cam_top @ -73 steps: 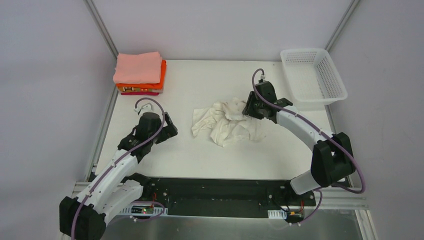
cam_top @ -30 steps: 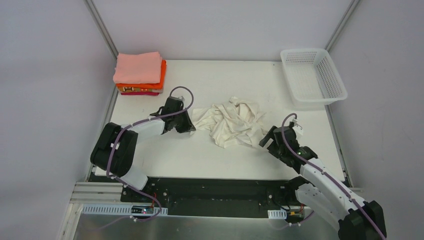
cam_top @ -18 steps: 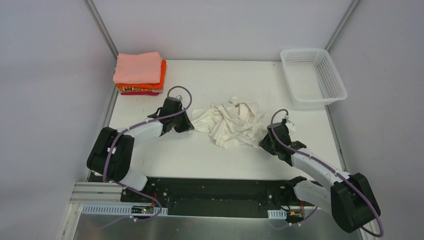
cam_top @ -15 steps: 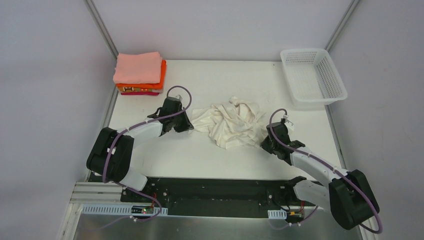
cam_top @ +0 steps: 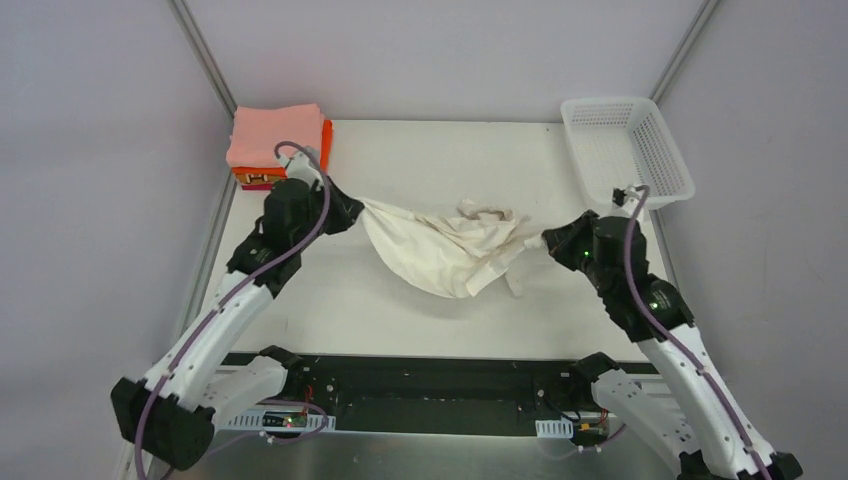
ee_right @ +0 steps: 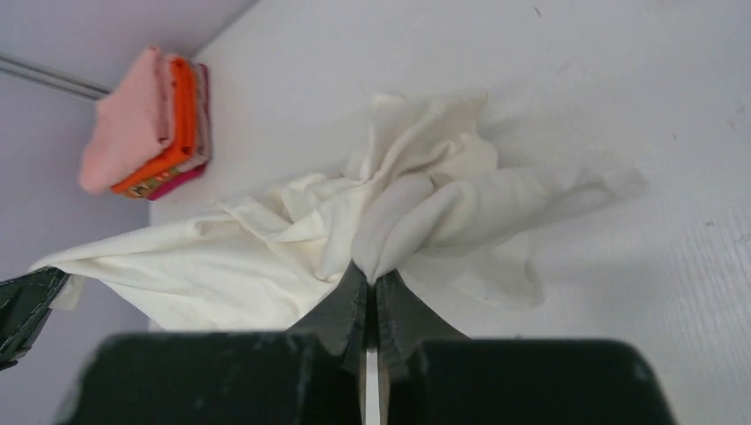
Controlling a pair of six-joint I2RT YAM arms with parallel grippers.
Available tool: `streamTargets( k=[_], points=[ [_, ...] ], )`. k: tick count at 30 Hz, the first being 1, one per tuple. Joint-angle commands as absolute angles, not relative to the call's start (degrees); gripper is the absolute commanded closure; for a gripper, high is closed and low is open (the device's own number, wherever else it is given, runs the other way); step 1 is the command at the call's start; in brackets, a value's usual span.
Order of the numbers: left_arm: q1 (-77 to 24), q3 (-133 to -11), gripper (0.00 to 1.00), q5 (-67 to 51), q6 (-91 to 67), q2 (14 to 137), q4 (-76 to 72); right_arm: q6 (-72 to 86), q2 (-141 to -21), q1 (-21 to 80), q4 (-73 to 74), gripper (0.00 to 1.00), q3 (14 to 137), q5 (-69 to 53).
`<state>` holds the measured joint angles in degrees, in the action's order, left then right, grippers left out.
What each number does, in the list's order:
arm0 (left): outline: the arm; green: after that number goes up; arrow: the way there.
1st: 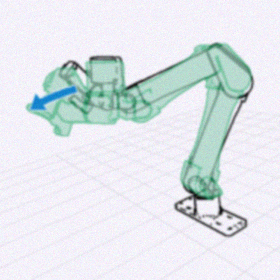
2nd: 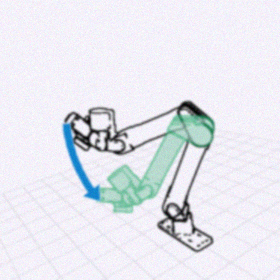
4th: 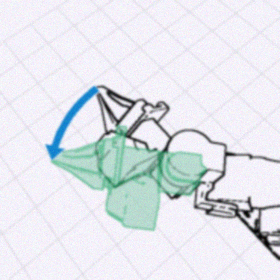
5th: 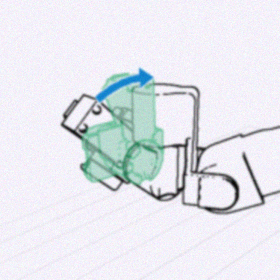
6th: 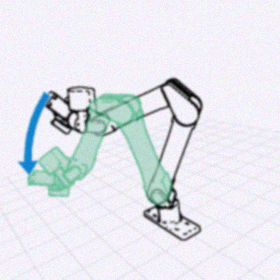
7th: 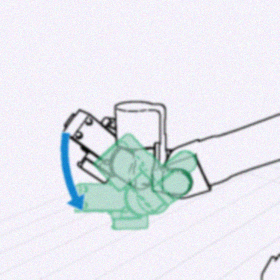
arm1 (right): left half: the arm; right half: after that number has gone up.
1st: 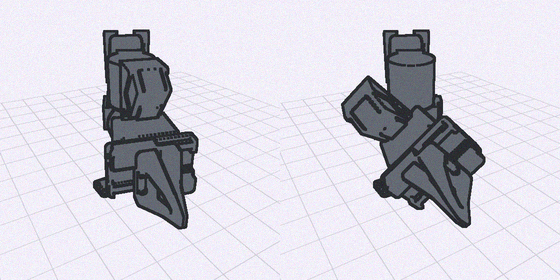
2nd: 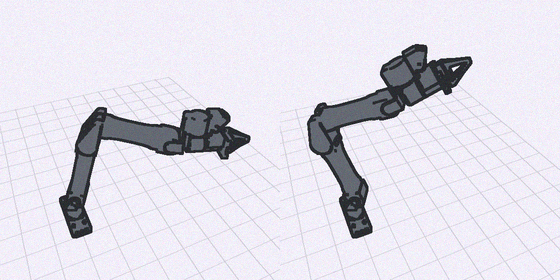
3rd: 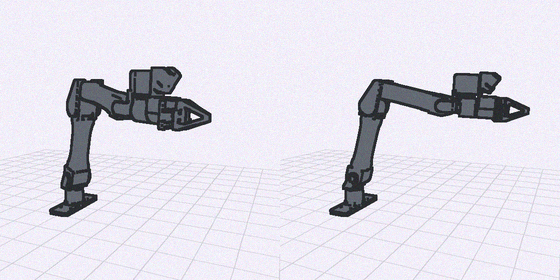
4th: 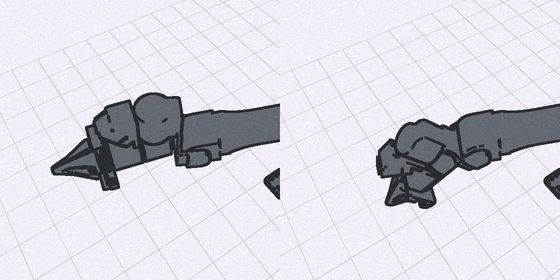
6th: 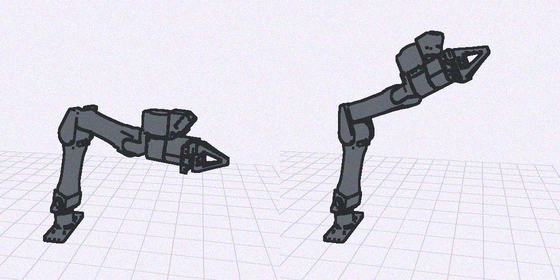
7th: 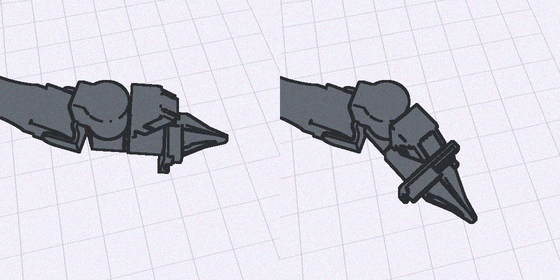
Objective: Fold and stack the t-shirts
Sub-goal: Flatten out the tshirt
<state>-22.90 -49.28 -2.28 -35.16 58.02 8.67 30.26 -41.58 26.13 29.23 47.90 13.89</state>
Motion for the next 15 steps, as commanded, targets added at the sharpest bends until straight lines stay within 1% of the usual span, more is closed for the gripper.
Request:
streamTargets(
  k=[1,6,11,15],
  points=[
    [-23.2,-58.5,1.0,3.1,-31.4,47.5,13.6,26.1,-38.1,25.9,34.7,1.0,60.3,11.9],
    [-23.2,-70.1,1.0,1.2,-29.4,43.4,16.6,25.2,-40.0,25.9,34.5,1.0,74.4,4.5],
    [-23.2,-81.4,1.0,0.3,-28.7,44.2,20.2,24.1,-47.7,25.9,39.1,1.0,91.3,-3.7],
    [-23.2,-86.2,1.0,6.8,-27.4,43.8,22.8,22.1,-51.4,25.9,43.8,1.0,101.3,-3.5]
  ],
)
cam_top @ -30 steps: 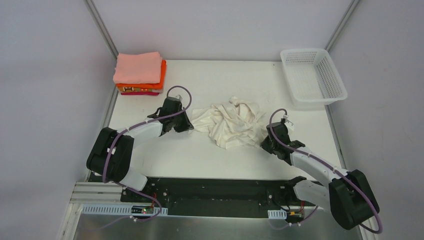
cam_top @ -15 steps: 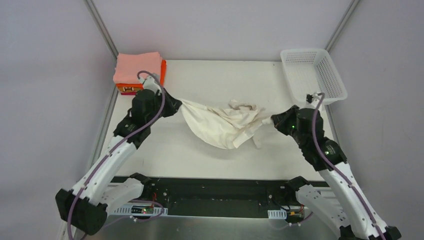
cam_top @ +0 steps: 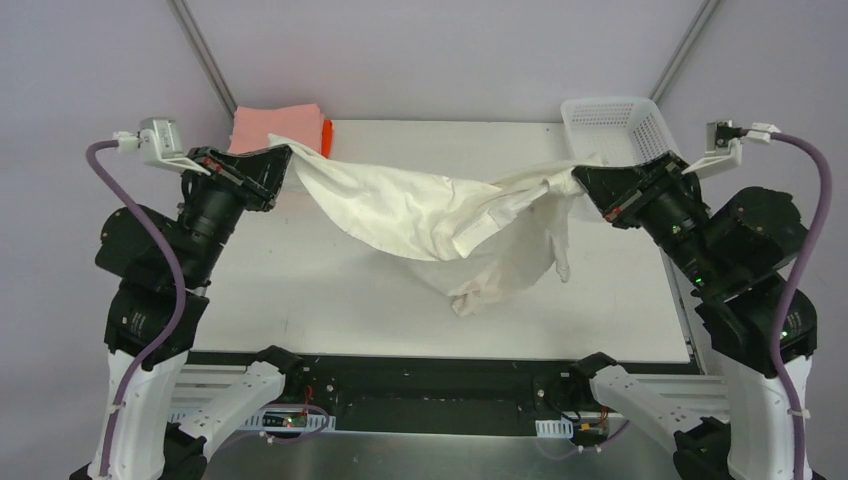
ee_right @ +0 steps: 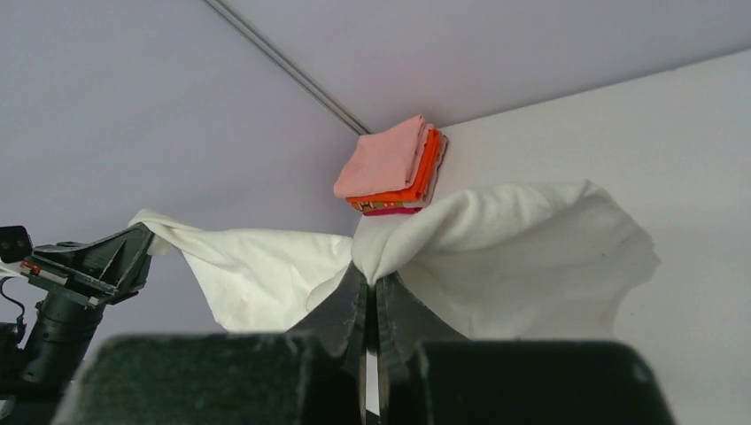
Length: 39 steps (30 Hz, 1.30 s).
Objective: Fold and stack the t-shirts
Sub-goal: Flatten out the tshirt
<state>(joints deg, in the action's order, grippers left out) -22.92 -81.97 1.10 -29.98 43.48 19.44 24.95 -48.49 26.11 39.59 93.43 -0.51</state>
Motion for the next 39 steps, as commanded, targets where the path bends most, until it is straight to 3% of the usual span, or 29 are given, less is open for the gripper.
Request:
streamTargets(
  k=[1,10,19,24,32,35,39],
  points=[
    [-23.2,-86.7,1.0,8.8,-27.0,43.7,23.2,21.6,-51.6,25.8,44.3,1.0,102.6,-2.5],
    [-23.2,-89.6,1.0,16.7,-25.2,48.1,24.0,16.6,-55.0,25.9,41.9,1.0,105.5,5.6],
    [-21.9,-102.9,1.0,24.8,-19.7,69.9,23.9,3.9,-68.9,25.1,21.5,1.0,104.1,20.6],
    [-12.4,-114.9,1.0,11.2,-23.1,82.8,22.3,0.8,-80.5,20.5,6.8,1.0,109.2,18.1],
    [-8.0,-136.3,1.0,0.9,-23.4,94.0,21.5,6.9,-99.1,15.6,3.8,1.0,140.1,11.8],
    [-8.0,-137.4,1.0,0.1,-23.5,92.6,21.5,8.9,-98.0,15.2,1.9,1.0,138.9,8.5],
    [-7.9,-129.1,1.0,-1.3,-23.7,87.3,21.5,10.9,-89.4,14.9,0.3,1.0,125.2,8.4]
  ],
)
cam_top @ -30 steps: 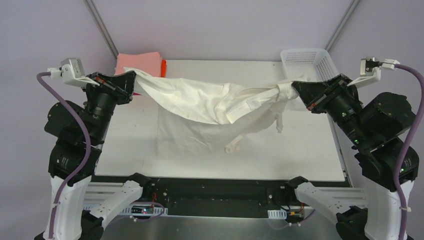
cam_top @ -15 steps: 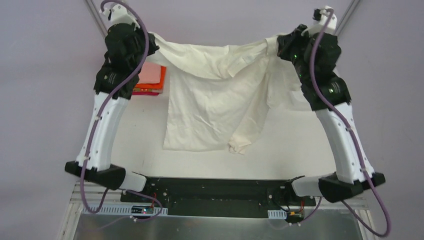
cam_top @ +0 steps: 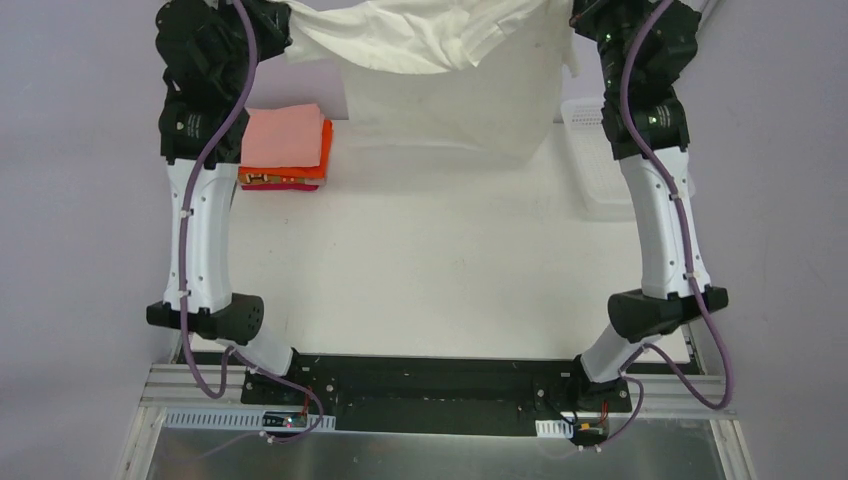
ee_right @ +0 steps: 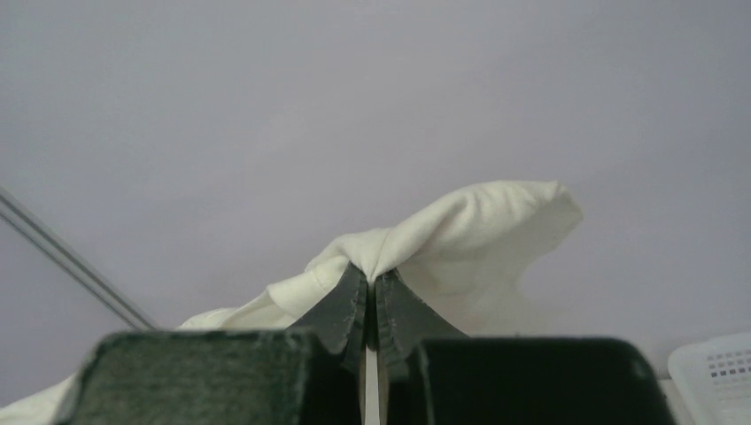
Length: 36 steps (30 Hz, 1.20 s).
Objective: Fold and stack the t-shirts
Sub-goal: Flatten out the tshirt
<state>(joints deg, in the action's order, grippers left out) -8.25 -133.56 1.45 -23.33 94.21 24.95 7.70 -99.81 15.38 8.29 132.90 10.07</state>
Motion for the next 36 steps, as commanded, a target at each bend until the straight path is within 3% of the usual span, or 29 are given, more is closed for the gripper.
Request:
streamTargets(
  k=[1,12,16,20,27,33,35,36],
  points=[
    [-8.0,-125.5,1.0,-1.3,-23.6,85.3,21.6,11.2,-87.2,14.8,0.3,1.0,121.4,8.5],
    [-8.0,-67.3,1.0,1.1,-33.4,58.4,20.4,19.3,-62.0,14.7,24.7,1.0,76.3,-3.2],
    [-8.2,-50.1,1.0,-2.0,-41.0,52.3,19.9,23.4,-58.3,14.8,32.7,1.0,60.4,-1.7],
    [-8.6,-36.2,1.0,-1.8,-44.8,48.7,20.0,24.3,-58.0,14.7,37.6,1.0,52.0,-0.4],
    [-8.8,-23.5,1.0,-4.6,-50.4,47.2,20.0,25.9,-57.6,14.7,39.5,1.0,41.5,-1.8],
    [-8.9,-19.2,1.0,-4.5,-54.8,45.6,21.6,29.9,-57.9,14.7,40.0,0.91,34.6,1.3],
    [-8.9,-19.7,0.88,-4.8,-54.8,45.1,22.9,31.9,-57.9,14.7,40.4,0.82,34.2,3.3],
    [-8.9,-20.2,0.72,-4.9,-54.8,44.8,23.6,32.4,-57.8,14.7,40.7,0.74,34.5,4.1]
  ],
)
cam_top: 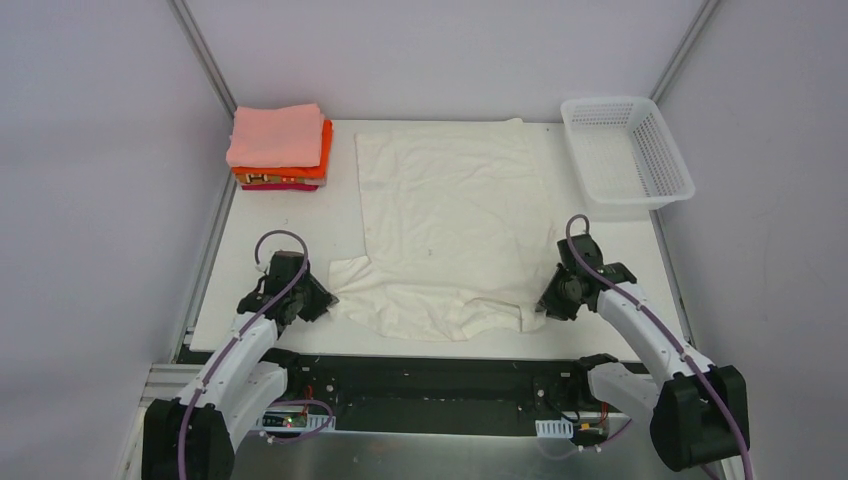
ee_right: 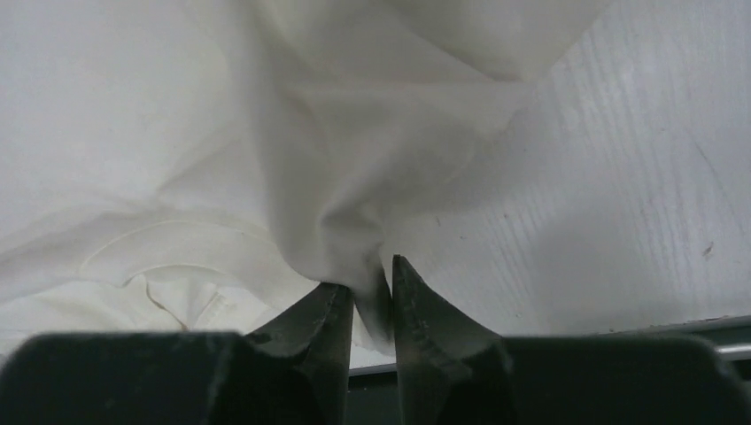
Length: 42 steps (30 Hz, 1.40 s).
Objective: Fold and stack the t-shirts
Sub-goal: Flatten out the tshirt
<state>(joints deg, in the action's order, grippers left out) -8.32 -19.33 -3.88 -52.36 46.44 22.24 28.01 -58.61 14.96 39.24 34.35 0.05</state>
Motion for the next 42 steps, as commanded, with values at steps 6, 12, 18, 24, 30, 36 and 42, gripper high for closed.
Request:
streamTargets(
  k=[6,12,18,24,30,36,42],
  points=[
    [-9.0,-28.8,0.01,-2.8,-52.5,39.4,33.5,34.2,-54.4,14.7,51.8,0.01,42.8,16.1],
    [-10.0,-44.2,0.01,3.3,-46.2,39.6,37.3,34.2,-44.8,14.9,52.7,0.0,50.2,14.2],
    [-18.5,-58.8,0.01,0.1,-37.7,64.2,25.9,37.0,-48.7,18.2,41.7,0.0,44.6,4.4],
    [-22.5,-75.3,0.01,-10.5,-31.3,93.4,18.3,38.1,-61.1,20.0,32.4,0.0,40.8,3.3],
    [-22.5,-86.0,0.01,-11.3,-29.7,111.5,18.6,37.1,-72.2,20.0,26.1,0.0,41.3,7.2],
    [-22.4,-84.6,0.01,-11.8,-30.2,115.7,18.6,37.1,-82.8,18.6,25.7,0.0,44.8,12.2],
    [-24.2,-71.7,0.01,-11.5,-34.6,108.8,16.1,33.3,-92.9,15.7,26.8,0.03,54.6,14.2]
  ],
)
